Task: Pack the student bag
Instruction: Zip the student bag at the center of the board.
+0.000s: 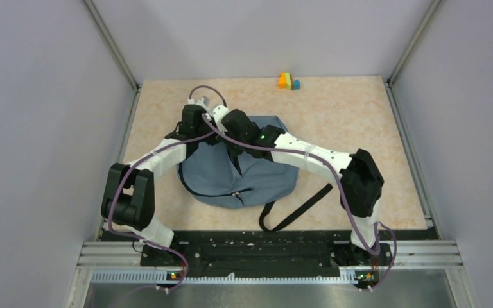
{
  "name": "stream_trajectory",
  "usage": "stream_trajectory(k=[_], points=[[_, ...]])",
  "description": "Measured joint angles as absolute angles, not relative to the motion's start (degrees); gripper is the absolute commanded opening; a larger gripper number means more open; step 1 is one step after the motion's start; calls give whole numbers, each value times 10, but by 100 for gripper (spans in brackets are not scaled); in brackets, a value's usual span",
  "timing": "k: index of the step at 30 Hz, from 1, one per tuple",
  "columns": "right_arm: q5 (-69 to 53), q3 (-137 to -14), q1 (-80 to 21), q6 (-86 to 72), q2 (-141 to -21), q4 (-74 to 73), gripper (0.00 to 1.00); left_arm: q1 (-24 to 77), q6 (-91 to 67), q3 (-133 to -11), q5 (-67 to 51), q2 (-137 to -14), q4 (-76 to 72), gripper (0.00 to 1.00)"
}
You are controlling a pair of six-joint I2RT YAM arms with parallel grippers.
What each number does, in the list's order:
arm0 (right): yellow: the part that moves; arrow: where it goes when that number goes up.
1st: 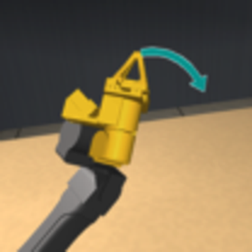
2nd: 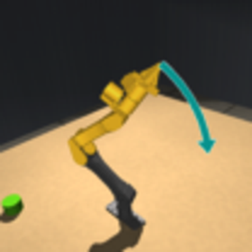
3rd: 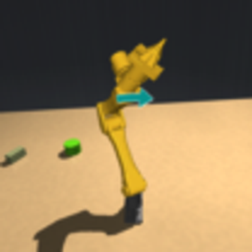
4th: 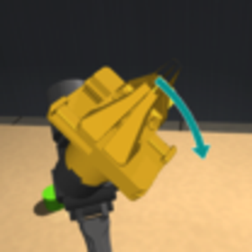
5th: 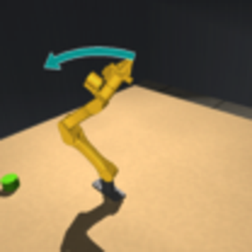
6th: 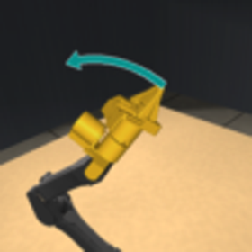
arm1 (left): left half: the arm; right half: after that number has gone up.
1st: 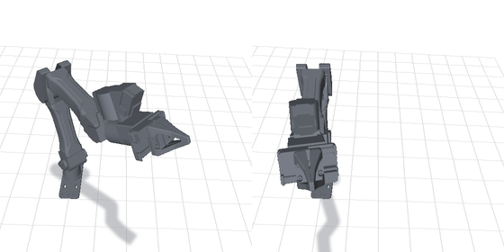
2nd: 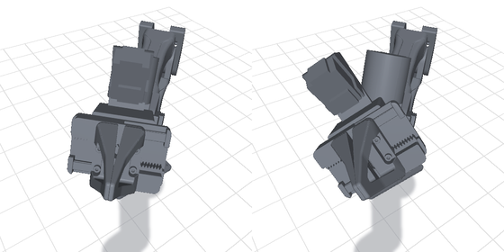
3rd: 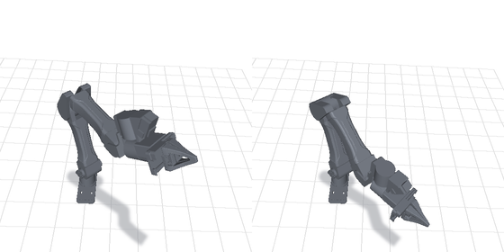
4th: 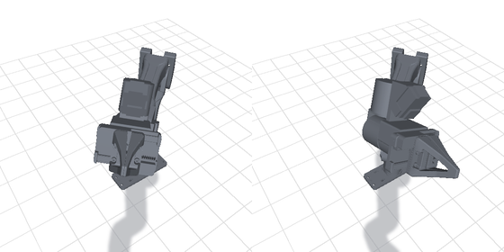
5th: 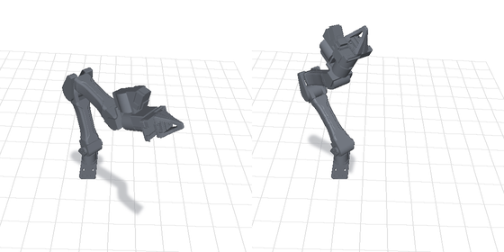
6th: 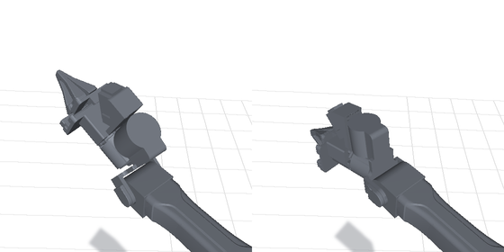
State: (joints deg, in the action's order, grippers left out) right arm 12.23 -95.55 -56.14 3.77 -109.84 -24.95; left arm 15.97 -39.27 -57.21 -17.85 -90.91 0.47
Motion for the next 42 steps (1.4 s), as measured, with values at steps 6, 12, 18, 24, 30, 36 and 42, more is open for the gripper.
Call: stream_trajectory(k=[6, 12, 18, 24, 30, 36, 42], points=[[102, -941, -561, 32, -1067, -258, 0, 163, -402, -575, -177, -909, 4, 13], [67, -912, -561, 27, -1049, -264, 0, 164, -406, -577, -175, -910, 5, 12], [16, -885, -561, 23, -1022, -270, 0, 164, -411, -581, -175, -919, 5, 11], [-19, -859, -561, 18, -984, -277, 0, 165, -419, -586, -176, -927, 4, 0], [-41, -822, -561, 14, -968, -277, 0, 166, -421, -593, -176, -933, 4, 0], [-67, -778, -562, -1, -949, -275, 0, 166, -420, -594, -174, -934, 5, 0], [-78, -747, -573, -13, -920, -270, 0, 166, -420, -606, -173, -945, 8, 0]])
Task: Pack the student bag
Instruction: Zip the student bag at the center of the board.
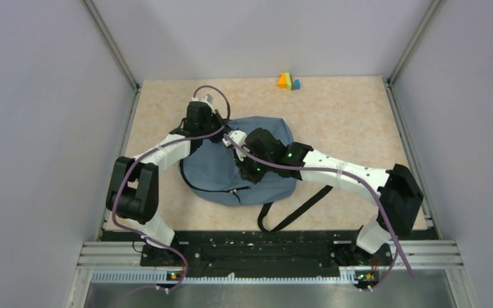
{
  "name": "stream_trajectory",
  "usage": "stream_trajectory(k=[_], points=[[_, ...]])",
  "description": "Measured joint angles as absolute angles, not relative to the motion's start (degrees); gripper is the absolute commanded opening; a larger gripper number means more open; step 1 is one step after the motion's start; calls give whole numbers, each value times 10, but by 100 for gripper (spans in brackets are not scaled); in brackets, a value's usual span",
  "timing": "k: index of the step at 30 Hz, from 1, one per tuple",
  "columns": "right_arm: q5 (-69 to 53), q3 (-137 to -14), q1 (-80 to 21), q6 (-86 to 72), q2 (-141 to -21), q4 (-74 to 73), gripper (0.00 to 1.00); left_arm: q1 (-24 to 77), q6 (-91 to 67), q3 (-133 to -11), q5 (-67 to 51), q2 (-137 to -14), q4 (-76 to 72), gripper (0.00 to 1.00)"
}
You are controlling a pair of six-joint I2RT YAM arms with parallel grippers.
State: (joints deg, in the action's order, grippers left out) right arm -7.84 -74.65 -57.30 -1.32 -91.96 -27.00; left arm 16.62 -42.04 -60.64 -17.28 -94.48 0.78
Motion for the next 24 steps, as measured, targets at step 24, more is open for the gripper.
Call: stream_trajectory(k=[24], points=[[-84, -641, -588, -65, -896, -145, 25, 156, -422, -618, -208, -969, -7, 30]])
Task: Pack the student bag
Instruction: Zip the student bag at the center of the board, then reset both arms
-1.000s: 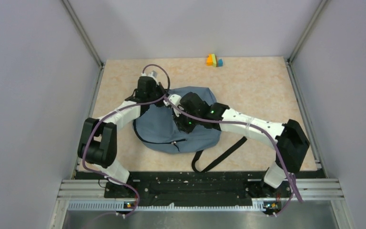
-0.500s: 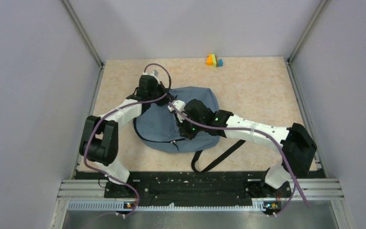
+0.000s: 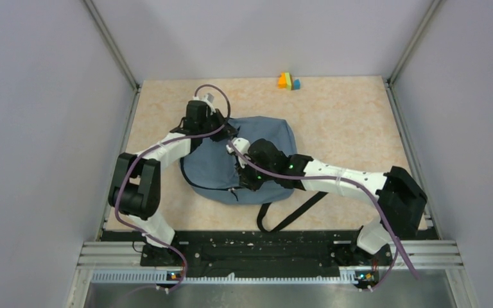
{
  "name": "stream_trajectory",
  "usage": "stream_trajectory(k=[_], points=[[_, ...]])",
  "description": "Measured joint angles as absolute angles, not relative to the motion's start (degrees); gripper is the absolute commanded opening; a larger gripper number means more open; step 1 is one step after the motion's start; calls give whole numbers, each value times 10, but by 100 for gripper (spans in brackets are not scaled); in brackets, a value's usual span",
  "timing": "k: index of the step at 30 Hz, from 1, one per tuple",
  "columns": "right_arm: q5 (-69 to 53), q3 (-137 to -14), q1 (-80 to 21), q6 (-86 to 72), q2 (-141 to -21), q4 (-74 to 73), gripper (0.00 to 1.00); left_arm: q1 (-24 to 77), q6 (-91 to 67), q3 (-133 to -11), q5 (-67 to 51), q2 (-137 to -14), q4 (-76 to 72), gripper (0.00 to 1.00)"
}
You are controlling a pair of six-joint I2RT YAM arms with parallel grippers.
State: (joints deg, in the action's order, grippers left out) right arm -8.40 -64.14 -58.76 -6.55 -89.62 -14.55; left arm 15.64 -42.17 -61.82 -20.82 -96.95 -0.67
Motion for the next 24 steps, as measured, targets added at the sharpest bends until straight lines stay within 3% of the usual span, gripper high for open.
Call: stream_trajectory(k=[1, 3, 5, 14, 24], points=[[-79, -641, -589, -67, -895, -144, 38, 156, -418, -616, -211, -969, -14, 43], [-71, -642, -594, -70, -891, -145, 60, 154, -405, -608, -215, -969, -43, 58], [-60, -647, -600, -69, -889, -146, 70, 151, -399, -588, -214, -960, -80, 72], [-83, -697, -563, -74, -877, -130, 75, 146, -341, -518, -187, -852, -108, 81], [-155, -610, -306, -123, -790, -100, 75, 118, -312, -454, -64, -699, -33, 87]])
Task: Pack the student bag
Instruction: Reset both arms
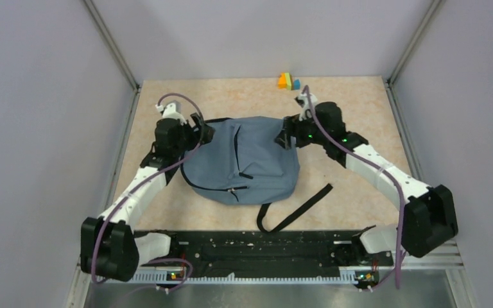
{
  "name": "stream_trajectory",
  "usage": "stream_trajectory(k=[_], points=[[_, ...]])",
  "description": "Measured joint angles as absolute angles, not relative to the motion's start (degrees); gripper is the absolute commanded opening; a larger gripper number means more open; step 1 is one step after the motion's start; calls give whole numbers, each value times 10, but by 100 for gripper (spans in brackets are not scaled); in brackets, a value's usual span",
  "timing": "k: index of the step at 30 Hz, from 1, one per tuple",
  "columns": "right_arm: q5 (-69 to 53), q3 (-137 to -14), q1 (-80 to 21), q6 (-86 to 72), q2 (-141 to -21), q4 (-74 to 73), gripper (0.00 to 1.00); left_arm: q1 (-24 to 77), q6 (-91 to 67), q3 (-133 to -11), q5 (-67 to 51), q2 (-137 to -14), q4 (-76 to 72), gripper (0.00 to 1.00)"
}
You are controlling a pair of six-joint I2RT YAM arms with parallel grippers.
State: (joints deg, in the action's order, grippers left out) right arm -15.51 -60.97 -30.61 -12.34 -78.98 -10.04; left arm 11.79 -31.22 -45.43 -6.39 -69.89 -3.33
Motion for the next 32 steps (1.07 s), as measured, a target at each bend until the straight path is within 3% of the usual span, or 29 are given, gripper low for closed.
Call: stream_trajectory(k=[11, 17, 23, 32], points=[[-148, -513, -33, -136, -643, -133, 76, 54, -302, -461, 14, -527, 198, 93], [-89, -479, -21, -108, -491, -90, 78, 54, -243, -547, 65, -446, 265, 96], [-48, -369, -21, -84, -349, -2, 79, 54, -200, -521, 101, -341, 241, 98], [-27, -351, -21, -69, -338, 25, 79, 54, -184, -487, 110, -310, 237, 98]])
